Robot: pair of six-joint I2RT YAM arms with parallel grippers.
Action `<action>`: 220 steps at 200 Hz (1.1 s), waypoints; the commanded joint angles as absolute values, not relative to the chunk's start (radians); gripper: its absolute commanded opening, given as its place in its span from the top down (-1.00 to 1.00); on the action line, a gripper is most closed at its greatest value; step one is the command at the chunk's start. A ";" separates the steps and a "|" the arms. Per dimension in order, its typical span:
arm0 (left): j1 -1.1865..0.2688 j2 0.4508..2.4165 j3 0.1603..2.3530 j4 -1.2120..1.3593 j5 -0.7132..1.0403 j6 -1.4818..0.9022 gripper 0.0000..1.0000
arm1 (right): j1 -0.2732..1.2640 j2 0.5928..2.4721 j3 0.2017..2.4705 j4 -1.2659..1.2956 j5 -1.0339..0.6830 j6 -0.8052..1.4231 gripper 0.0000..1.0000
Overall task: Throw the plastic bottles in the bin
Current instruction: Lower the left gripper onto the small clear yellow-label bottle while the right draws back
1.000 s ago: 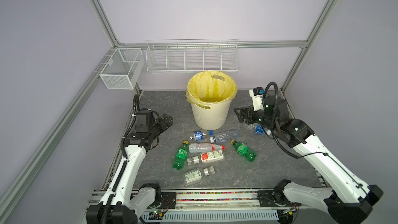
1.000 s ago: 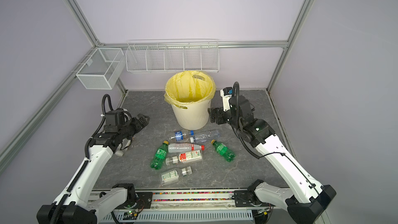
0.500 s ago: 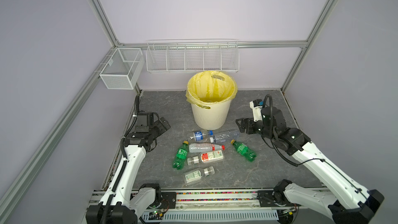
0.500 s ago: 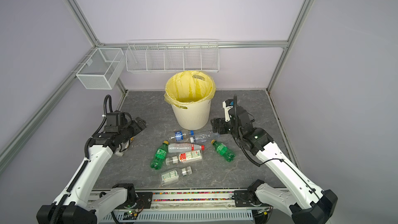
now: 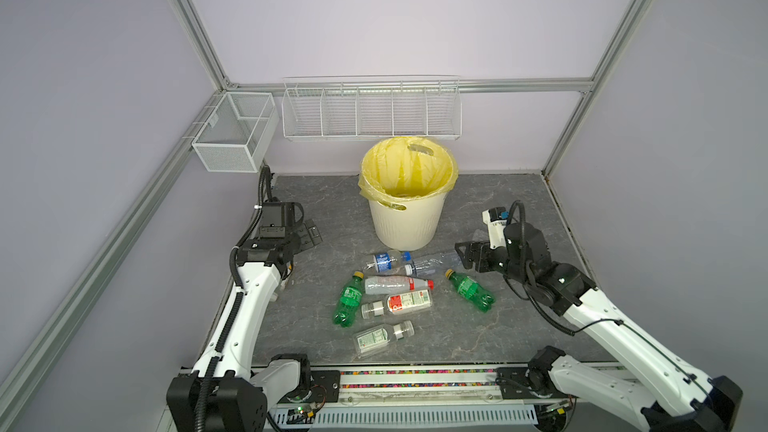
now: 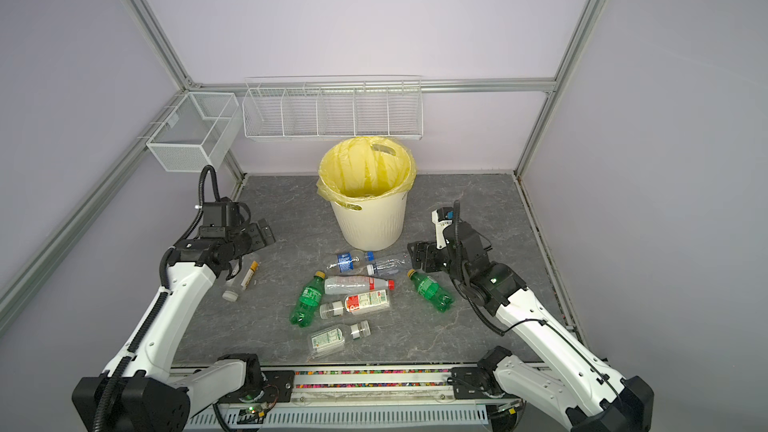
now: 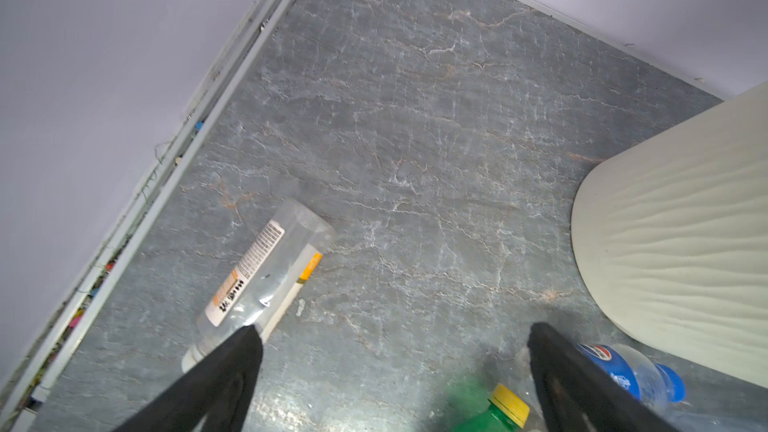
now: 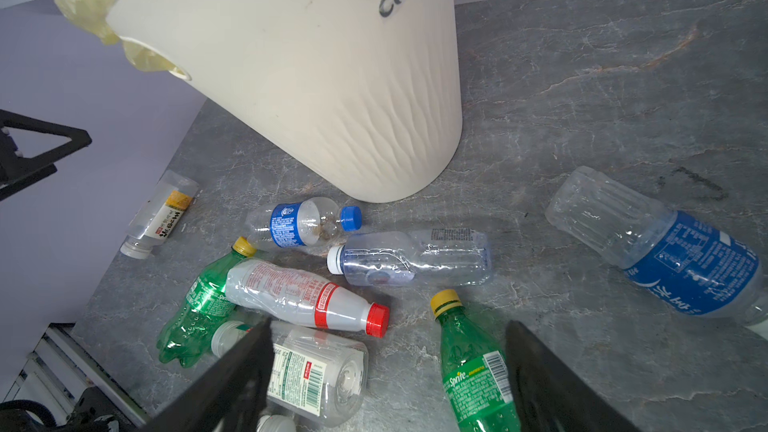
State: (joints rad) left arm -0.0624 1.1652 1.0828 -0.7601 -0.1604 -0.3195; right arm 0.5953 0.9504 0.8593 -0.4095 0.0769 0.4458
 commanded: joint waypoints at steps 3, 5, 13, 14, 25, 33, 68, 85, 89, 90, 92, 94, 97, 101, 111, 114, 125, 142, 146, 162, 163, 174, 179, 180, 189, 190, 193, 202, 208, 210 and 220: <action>-0.023 1.229 1.120 -0.823 -0.201 -0.193 -1.00 | 0.594 0.936 0.819 -0.339 0.073 0.436 -0.76; -0.020 1.234 1.119 -0.822 -0.200 -0.186 -1.00 | 0.595 0.938 0.819 -0.339 0.074 0.433 -0.76; -0.008 1.253 1.114 -0.812 -0.196 -0.152 -1.00 | 0.595 0.940 0.821 -0.340 0.078 0.422 -0.76; -0.005 1.254 1.114 -0.812 -0.193 -0.149 -1.00 | 0.594 0.941 0.821 -0.340 0.077 0.420 -0.76; 0.005 1.279 1.099 -0.795 -0.183 -0.110 -1.00 | 0.594 0.946 0.819 -0.336 0.073 0.408 -0.76; 0.008 1.303 1.095 -0.784 -0.174 -0.092 -1.00 | 0.594 0.949 0.814 -0.328 0.069 0.403 -0.76; 0.010 1.393 1.123 -0.794 -0.217 -0.026 -0.99 | 0.595 0.973 0.784 -0.254 0.020 0.400 -0.76; 0.011 1.396 1.110 -0.770 -0.204 0.012 -0.99 | 0.594 0.995 0.785 -0.244 -0.006 0.392 -0.77; 0.011 1.395 1.098 -0.757 -0.212 0.020 -0.99 | 0.595 1.000 0.787 -0.245 -0.010 0.391 -0.76; 0.011 1.395 1.095 -0.753 -0.214 0.022 -0.99 | 0.595 1.000 0.787 -0.245 -0.010 0.391 -0.76; 0.011 1.395 1.088 -0.747 -0.218 0.027 -0.99 | 0.595 1.002 0.788 -0.247 -0.012 0.390 -0.76; 0.012 1.396 1.081 -0.738 -0.221 0.029 -0.99 | 0.595 1.003 0.789 -0.247 -0.013 0.391 -0.76; 0.012 1.398 1.070 -0.727 -0.225 0.036 -0.99 | 0.595 1.006 0.791 -0.249 -0.014 0.390 -0.76; 0.014 1.401 1.056 -0.712 -0.225 0.042 -0.98 | 0.594 1.007 0.793 -0.253 -0.015 0.391 -0.77; 0.015 1.422 1.028 -0.679 -0.221 0.060 -0.99 | 0.595 1.007 0.796 -0.257 -0.013 0.387 -0.77; 0.015 1.432 1.025 -0.677 -0.220 0.063 -0.99 | 0.595 1.006 0.796 -0.258 -0.012 0.386 -0.76; 0.015 1.473 1.030 -0.690 -0.212 0.064 -0.99 | 0.593 0.998 0.795 -0.260 -0.008 0.382 -0.76; 0.015 1.525 1.029 -0.691 -0.239 0.061 -0.99 | 0.594 0.981 0.793 -0.268 0.000 0.373 -0.76; 0.017 1.533 1.022 -0.684 -0.245 0.061 -0.99 | 0.593 0.977 0.792 -0.270 0.002 0.372 -0.77; 0.021 1.557 0.990 -0.656 -0.258 0.066 -0.99 | 0.593 0.959 0.786 -0.270 0.005 0.368 -0.77; 0.021 1.558 0.989 -0.655 -0.259 0.066 -0.99 | 0.593 0.959 0.786 -0.271 0.007 0.368 -0.76; 0.025 1.570 0.978 -0.646 -0.273 0.067 -0.99 | 0.593 0.949 0.784 -0.274 0.011 0.367 -0.76; 0.027 1.574 0.977 -0.643 -0.273 0.070 -0.98 | 0.593 0.946 0.784 -0.276 0.012 0.365 -0.76; 0.028 1.574 0.977 -0.643 -0.274 0.071 -0.99 | 0.593 0.945 0.784 -0.277 0.013 0.366 -0.76; 0.035 1.577 0.975 -0.637 -0.280 0.073 -0.99 | 0.594 0.937 0.784 -0.280 0.014 0.363 -0.76; 0.036 1.577 0.974 -0.636 -0.281 0.073 -0.99 | 0.593 0.936 0.784 -0.281 0.015 0.363 -0.76; 0.041 1.577 0.972 -0.633 -0.280 0.074 -0.99 | 0.593 0.933 0.784 -0.282 0.017 0.362 -0.76; 0.062 1.582 0.972 -0.632 -0.271 0.072 -0.99 | 0.592 0.927 0.782 -0.285 0.021 0.360 -0.76; 0.075 1.587 0.972 -0.632 -0.283 0.067 -0.99 | 0.591 0.922 0.779 -0.285 0.023 0.358 -0.77; 0.078 1.591 0.974 -0.634 -0.291 0.064 -0.99 | 0.592 0.922 0.779 -0.285 0.025 0.358 -0.76; 0.096 1.604 0.985 -0.647 -0.305 0.058 -0.99 | 0.592 0.917 0.777 -0.284 0.029 0.357 -0.76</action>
